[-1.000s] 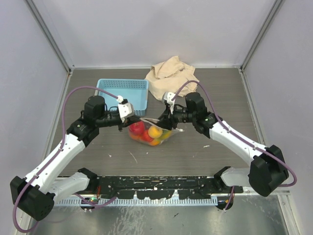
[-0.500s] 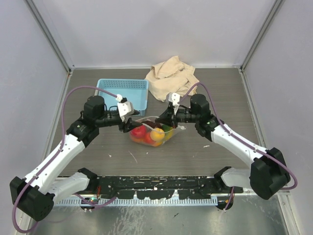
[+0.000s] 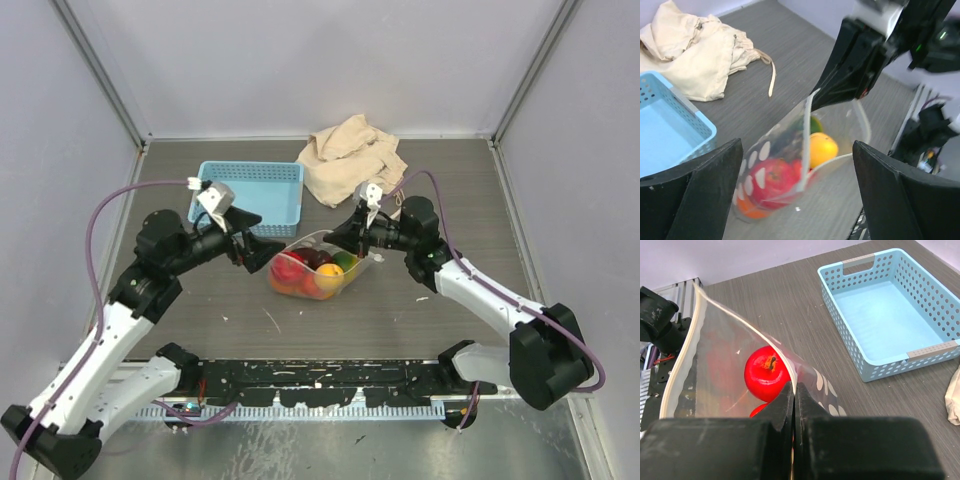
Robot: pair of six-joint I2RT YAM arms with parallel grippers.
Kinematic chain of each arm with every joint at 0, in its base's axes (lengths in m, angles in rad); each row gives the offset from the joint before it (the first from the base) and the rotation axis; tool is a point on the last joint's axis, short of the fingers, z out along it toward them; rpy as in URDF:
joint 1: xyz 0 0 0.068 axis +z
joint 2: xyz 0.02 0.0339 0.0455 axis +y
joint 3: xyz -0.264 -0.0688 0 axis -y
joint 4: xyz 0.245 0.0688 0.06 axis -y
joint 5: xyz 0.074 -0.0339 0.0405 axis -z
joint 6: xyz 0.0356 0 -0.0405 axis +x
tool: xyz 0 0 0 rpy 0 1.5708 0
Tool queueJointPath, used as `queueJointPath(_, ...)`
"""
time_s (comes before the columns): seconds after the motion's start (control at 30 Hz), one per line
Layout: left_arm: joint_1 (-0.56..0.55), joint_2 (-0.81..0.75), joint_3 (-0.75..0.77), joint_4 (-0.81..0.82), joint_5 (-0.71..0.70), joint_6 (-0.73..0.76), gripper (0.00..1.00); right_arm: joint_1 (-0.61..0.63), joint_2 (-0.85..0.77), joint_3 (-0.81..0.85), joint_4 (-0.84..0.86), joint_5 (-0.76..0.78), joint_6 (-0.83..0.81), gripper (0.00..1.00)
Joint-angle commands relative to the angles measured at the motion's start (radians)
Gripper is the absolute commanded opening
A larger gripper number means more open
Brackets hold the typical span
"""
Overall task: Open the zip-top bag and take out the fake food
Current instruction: Open the zipper of the food storage bag at the center of the board.
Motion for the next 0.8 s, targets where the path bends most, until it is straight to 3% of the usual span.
queueJointPath(0.0, 0.001, -0.108, -0.012, 0.029, -0.104, -0.368, 0.89, -0.003, -0.011, -0.019, 0.133, 0.0, 0.051, 0.01)
queueJointPath(0.13, -0.001, -0.127, -0.045, 0.03, -0.127, -0.614, 0.83, -0.009, -0.009, -0.024, 0.139, 0.03, 0.059, 0.01)
queueJointPath(0.23, -0.059, -0.115, -0.029, -0.027, -0.188, -0.691, 0.81, -0.017, -0.014, -0.033, 0.155, 0.046, 0.078, 0.01)
queueJointPath(0.4, -0.386, -0.071, 0.04, -0.142, -0.565, -0.665, 0.81, -0.027, -0.035, -0.044, 0.184, 0.062, 0.107, 0.01)
queueJointPath(0.57, -0.742, 0.064, 0.156, -0.262, -1.067, -0.659, 0.85, -0.03, -0.054, -0.052, 0.184, 0.08, 0.113, 0.01)
queueJointPath(0.67, -0.843, 0.142, 0.192, -0.292, -1.243, -0.711, 0.9, -0.034, -0.06, -0.052, 0.185, 0.074, 0.119, 0.01)
queueJointPath(0.77, -0.846, 0.237, 0.244, -0.381, -1.338, -0.816, 0.97, -0.033, -0.056, -0.049, 0.186, 0.064, 0.126, 0.01)
